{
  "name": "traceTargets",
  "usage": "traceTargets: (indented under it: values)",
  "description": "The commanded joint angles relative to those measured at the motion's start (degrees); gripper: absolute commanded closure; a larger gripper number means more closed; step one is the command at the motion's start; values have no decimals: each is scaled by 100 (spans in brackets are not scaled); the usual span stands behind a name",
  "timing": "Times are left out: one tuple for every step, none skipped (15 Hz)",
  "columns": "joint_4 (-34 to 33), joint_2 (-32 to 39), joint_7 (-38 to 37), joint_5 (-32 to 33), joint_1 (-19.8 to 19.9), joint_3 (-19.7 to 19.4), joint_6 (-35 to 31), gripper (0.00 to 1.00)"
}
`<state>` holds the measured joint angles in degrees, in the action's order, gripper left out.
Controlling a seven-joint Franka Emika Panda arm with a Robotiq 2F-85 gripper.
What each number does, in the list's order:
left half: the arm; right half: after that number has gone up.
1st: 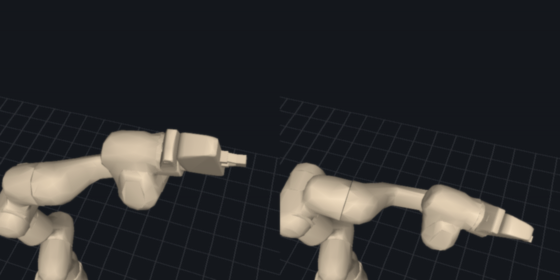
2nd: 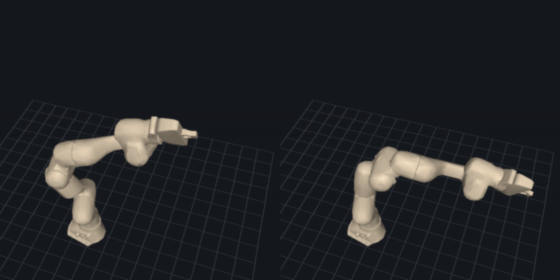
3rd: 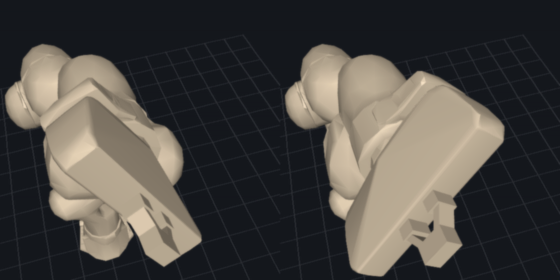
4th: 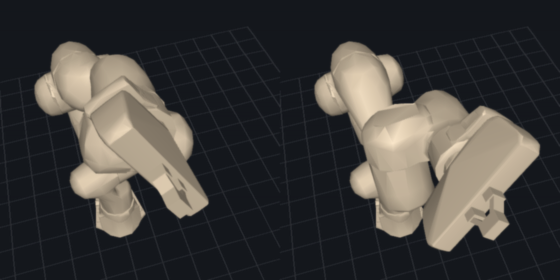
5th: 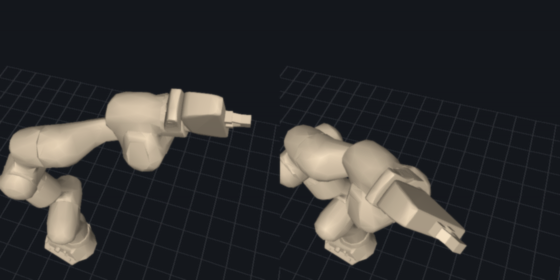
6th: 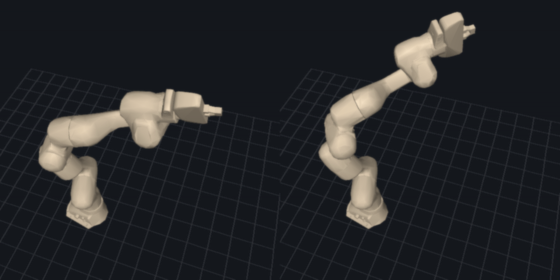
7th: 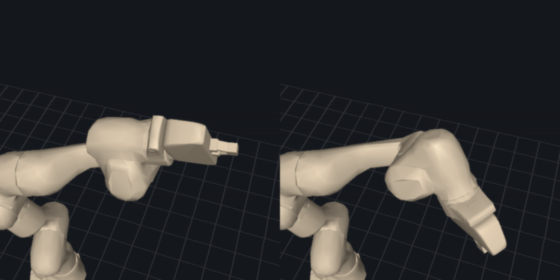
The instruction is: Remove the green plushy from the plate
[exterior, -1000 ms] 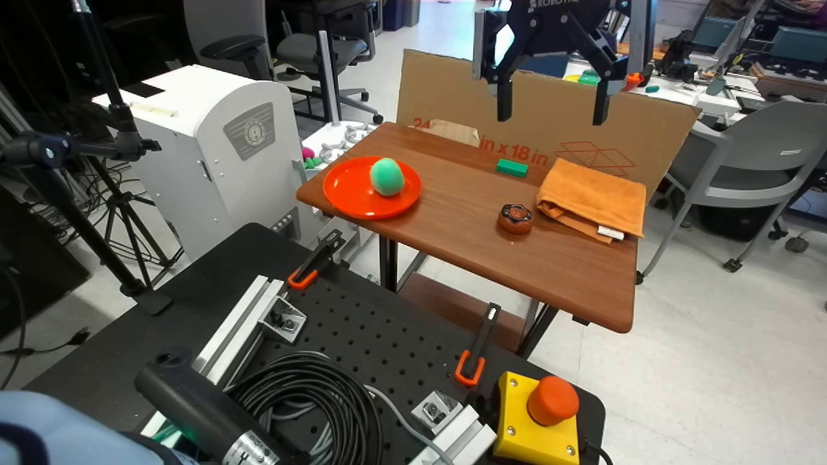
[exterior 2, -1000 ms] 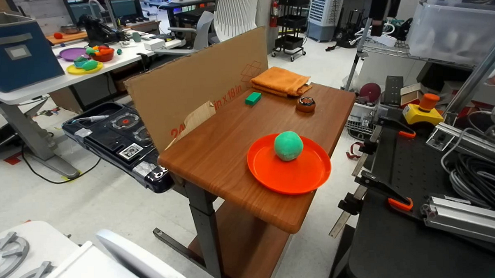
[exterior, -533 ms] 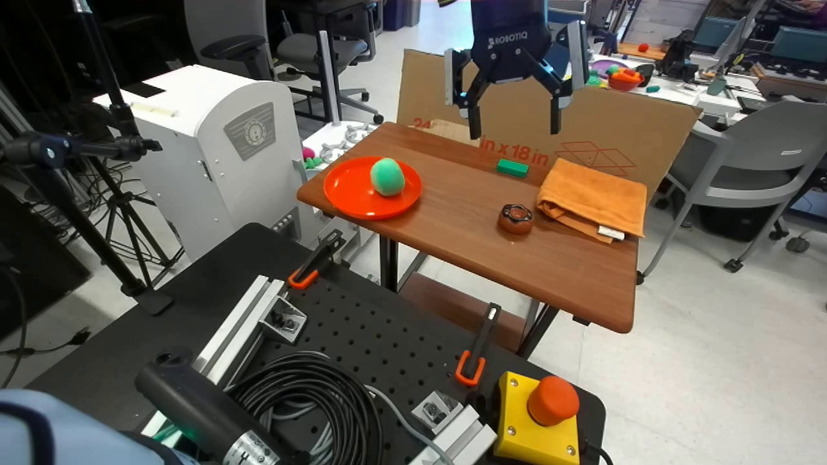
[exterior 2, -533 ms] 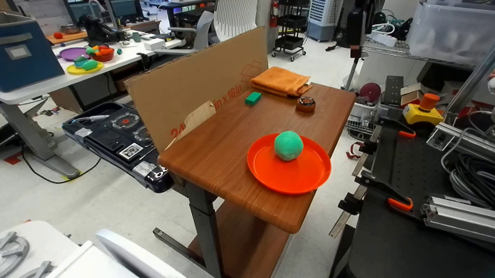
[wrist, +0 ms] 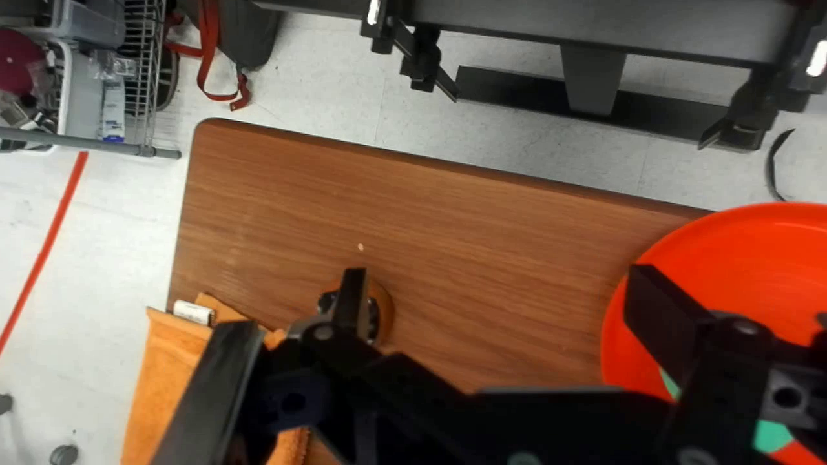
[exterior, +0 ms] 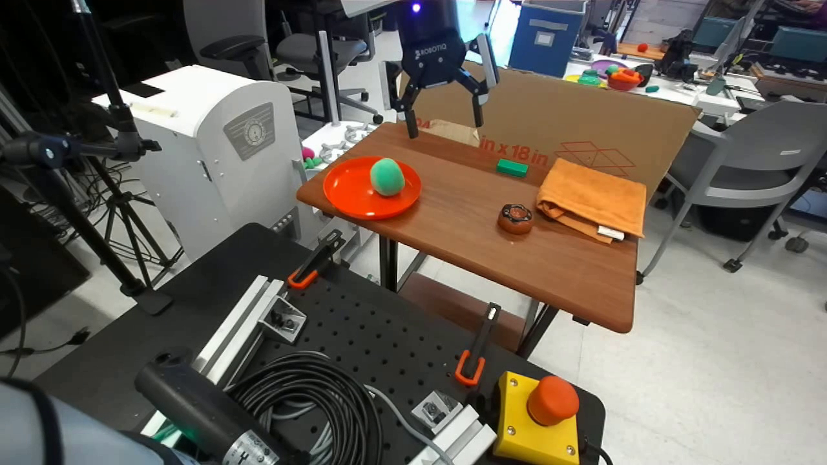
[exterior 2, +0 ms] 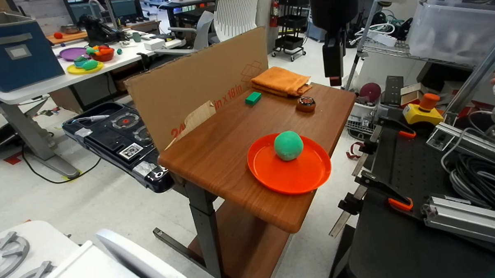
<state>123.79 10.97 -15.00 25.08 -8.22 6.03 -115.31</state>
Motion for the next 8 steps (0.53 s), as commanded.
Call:
traceTargets:
  values:
    - [-495,426,-2,-424,-172,92,102,0]
    - [-596,536,-32,-558,-206,95,41,0]
    - [-707,658,-85,-681,-240,92,-28,0]
    - [-803,766,-130,-752,-281,81,-34,0]
    - [-893,891,-173,-793,-322,66,-60,0]
    - [-987,1014,-229,-818,-363,53,-93,0]
    - [-1107,1166,-288,-834,-406,44,-104,0]
    - [-1221,1313,-329,-867,-447,42,-99,0]
